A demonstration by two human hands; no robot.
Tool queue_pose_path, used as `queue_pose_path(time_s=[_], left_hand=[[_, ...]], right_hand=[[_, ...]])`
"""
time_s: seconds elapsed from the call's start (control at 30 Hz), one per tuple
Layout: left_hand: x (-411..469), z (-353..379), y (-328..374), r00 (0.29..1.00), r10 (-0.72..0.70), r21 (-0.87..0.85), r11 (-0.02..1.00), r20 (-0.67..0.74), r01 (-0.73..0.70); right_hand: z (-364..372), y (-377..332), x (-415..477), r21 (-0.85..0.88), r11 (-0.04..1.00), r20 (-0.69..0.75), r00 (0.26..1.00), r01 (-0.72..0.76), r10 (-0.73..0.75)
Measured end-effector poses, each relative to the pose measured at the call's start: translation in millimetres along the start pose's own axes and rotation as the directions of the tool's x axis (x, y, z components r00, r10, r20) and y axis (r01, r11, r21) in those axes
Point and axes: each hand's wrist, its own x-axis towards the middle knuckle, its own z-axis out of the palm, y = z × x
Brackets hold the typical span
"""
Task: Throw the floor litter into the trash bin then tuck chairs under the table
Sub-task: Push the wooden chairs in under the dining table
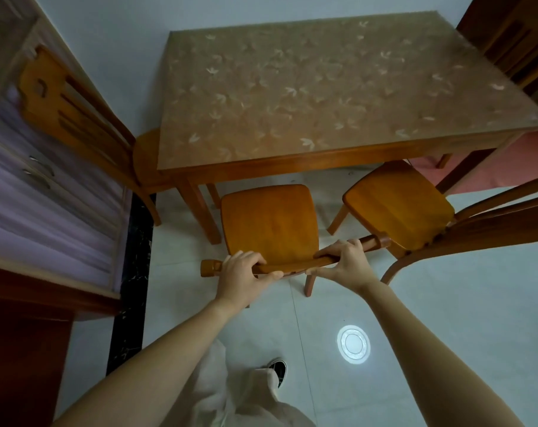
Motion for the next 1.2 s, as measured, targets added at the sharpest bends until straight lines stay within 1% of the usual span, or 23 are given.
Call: queue_pose_path(time_s=[0.07,0.13,0.2,0.27,0.4,0.47,0.57,0.63,0.97,1.2], left_hand=[[-3,-1,-6,1.0,0.01,0.019,1.0,0.008,-0.01],[-10,-2,-14,0.999,-0.006,0.035,0.999,-0.049,0.007],[-15,-3,-20,0.996,-0.018,0.044,0.999,-0.092,0.022],[-16,-3,-22,0.997,0.004,0.069,0.998,-0.082,0.001],[-7,-8,-25,0.996,0.091,0.133,0.987,-0.02,-0.088],[0,-13,-28,0.991,0.133,0.135,0.982,0.017,-0.134],[10,-18,-29,0.988,0.146,0.122,0.981,0.042,-0.15],[14,-17,-27,0.989,0.144,0.132,0.98,0.029,-0.147],[28,-12,-25,0.981,0.192,0.109,0.976,-0.028,-0.188],[60,-20,-36,0.983,0.184,0.124,0.975,0.016,-0.185]], right_hand=[[3,0,-5,-0.104,0.994,-0.033,0.999,0.025,-0.028],[4,0,-9,-0.204,0.978,-0.087,0.994,0.042,-0.061],[2,1,-11,-0.239,0.97,-0.101,0.992,0.047,-0.072],[1,3,-14,-0.203,0.978,-0.092,0.994,0.044,-0.063],[2,6,-14,-0.055,0.998,-0.144,0.989,0.022,-0.03],[3,7,-12,-0.032,0.999,-0.147,0.989,0.026,-0.031],[3,10,-9,0.003,1.0,-0.159,0.987,0.027,-0.026],[1,13,-7,0.026,1.0,-0.172,0.985,0.013,-0.009],[-4,15,7,0.065,0.998,-0.179,0.984,-0.004,0.016],[-3,16,36,0.063,0.998,-0.178,0.984,0.003,0.008]])
